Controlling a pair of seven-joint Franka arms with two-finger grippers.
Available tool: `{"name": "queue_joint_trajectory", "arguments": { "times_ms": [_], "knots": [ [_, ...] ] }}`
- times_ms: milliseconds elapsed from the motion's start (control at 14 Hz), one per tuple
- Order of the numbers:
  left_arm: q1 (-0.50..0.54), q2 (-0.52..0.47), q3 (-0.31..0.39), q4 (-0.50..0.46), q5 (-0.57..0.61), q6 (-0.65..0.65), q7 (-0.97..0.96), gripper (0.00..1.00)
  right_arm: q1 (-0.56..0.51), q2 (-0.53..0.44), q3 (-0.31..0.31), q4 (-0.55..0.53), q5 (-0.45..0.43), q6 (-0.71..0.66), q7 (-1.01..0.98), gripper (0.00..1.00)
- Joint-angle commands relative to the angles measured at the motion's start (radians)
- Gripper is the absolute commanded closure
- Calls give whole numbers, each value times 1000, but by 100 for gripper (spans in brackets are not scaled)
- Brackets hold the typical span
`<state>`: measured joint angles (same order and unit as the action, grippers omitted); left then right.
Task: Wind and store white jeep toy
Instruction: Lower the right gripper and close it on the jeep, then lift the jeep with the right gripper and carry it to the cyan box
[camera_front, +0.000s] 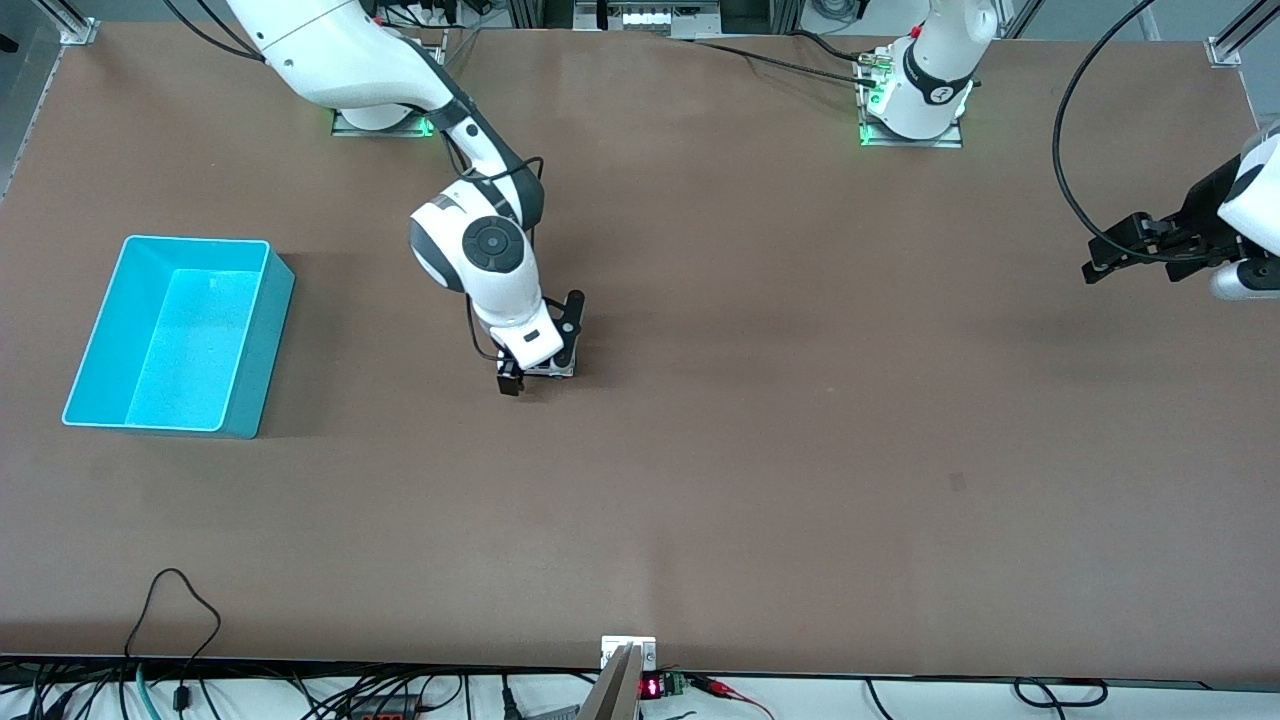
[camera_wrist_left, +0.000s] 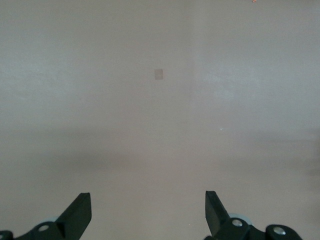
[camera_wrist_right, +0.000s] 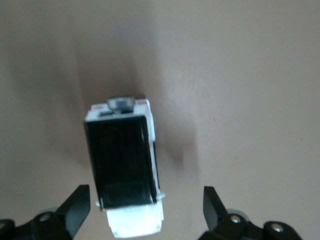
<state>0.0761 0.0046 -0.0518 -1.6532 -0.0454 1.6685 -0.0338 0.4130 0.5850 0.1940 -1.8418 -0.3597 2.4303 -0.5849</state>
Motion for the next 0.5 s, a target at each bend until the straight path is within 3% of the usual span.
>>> {"name": "queue_joint_trajectory", "arguments": {
  "times_ms": [0, 286, 357, 429],
  "knots": [
    [2, -15, 1, -3, -4, -15, 20, 0, 21, 19, -10, 24, -12, 25, 19, 0],
    [2, -15, 7, -4, -4, -15, 20, 0, 30, 41, -10, 24, -13, 48, 33, 0],
    [2, -15, 7, -4, -4, -15, 20, 0, 36, 45, -10, 24, -16, 55, 54, 2],
    [4, -15, 7, -4, -4, -15, 20, 0, 38, 52, -10, 24, -16, 58, 56, 11]
  ]
}}
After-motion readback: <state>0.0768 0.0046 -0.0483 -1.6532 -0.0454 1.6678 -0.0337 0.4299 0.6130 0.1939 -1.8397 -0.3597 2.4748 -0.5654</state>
